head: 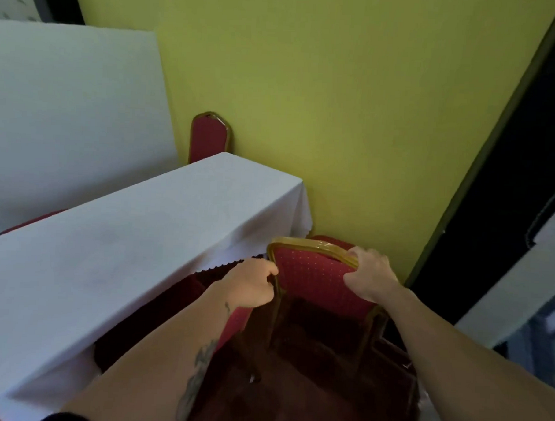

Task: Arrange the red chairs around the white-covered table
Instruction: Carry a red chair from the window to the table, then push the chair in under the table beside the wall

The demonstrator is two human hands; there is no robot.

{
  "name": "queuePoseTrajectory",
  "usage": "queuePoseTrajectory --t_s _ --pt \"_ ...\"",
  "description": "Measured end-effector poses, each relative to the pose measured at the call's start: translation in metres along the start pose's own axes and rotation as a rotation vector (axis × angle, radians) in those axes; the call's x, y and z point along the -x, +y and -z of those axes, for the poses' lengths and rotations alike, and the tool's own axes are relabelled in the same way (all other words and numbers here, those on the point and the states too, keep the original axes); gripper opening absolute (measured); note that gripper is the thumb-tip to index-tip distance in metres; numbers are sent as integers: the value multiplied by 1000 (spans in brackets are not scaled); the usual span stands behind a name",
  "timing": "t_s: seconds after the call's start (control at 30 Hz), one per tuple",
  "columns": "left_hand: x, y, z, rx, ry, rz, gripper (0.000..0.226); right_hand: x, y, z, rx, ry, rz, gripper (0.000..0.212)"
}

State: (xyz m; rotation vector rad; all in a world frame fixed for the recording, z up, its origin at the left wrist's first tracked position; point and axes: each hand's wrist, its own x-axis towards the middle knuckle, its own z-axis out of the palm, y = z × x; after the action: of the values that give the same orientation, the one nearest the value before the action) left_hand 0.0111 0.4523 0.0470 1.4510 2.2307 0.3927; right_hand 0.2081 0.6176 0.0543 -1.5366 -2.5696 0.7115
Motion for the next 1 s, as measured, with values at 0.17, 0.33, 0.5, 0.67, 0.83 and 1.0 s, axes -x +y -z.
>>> queuePoseTrajectory --t_s 0.17,0.33,0.5,0.67,0.83,1.0 --pt "-54 28 -3 -52 28 -98 60 -29 26 2 51 -38 -77 75" --pt "-117 34 -1 -99 52 -145 69 -68 25 -1 61 -108 -126 78" --pt "-181 23 1 -123 -62 -102 80 -101 21 -6 58 -200 -155 68" --pt "-219 9 -9 -184 -178 -109 82 -110 27 -21 165 -196 -148 52" --pt "-239 -13 -24 -246 -229 -121 48 -112 35 -30 213 -114 -106 45" --pt "-240 -8 -22 -270 -173 -130 34 -119 41 -28 261 -142 -54 42"
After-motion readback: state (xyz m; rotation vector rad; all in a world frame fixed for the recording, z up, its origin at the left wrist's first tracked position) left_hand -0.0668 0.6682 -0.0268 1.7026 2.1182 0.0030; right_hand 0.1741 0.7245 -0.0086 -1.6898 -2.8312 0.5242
